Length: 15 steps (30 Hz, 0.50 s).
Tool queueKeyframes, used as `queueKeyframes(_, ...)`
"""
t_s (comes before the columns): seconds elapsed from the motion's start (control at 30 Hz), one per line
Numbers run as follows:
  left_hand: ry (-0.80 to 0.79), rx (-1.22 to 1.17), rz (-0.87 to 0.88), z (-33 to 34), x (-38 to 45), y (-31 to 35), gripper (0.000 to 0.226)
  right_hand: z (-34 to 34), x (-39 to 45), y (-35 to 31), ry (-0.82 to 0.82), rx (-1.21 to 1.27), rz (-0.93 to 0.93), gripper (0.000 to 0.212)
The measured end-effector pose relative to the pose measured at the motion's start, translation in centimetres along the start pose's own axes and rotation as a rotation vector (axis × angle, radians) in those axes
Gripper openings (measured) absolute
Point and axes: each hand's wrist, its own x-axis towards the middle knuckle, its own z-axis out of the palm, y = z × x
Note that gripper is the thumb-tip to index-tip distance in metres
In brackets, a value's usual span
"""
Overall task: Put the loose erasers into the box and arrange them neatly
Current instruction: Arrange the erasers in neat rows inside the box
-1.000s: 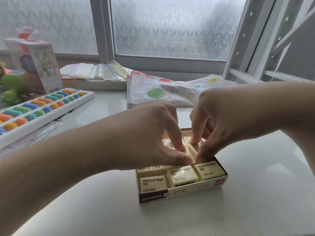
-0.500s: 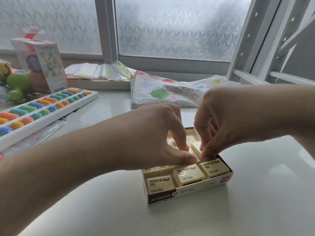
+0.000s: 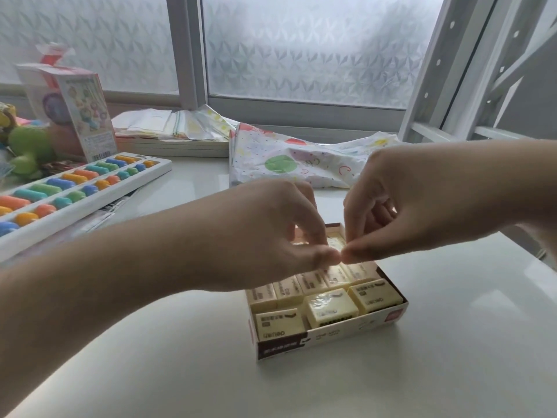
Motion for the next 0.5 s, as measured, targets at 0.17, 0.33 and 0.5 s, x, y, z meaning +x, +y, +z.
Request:
queueKeyframes(0.17, 0.046, -0.09, 0.047, -3.0, -0.4, -1.2, 0.032, -0.1, -0.3, -1.0, 0.013, 0.146, -0.17, 0.028)
queueKeyframes(0.33, -0.03, -0.146, 0.012, -4.3, -0.5, -2.0, 0.03, 0.9, 0.3, -1.5, -0.099, 0.142, -0.164, 0.042)
queueKeyframes(0.5, -0.215, -0.131, 0.0, -4.8, -1.0, -1.8, 0.025, 1.3, 0.6, -1.4, -0.106, 0.176, -0.175, 0.031)
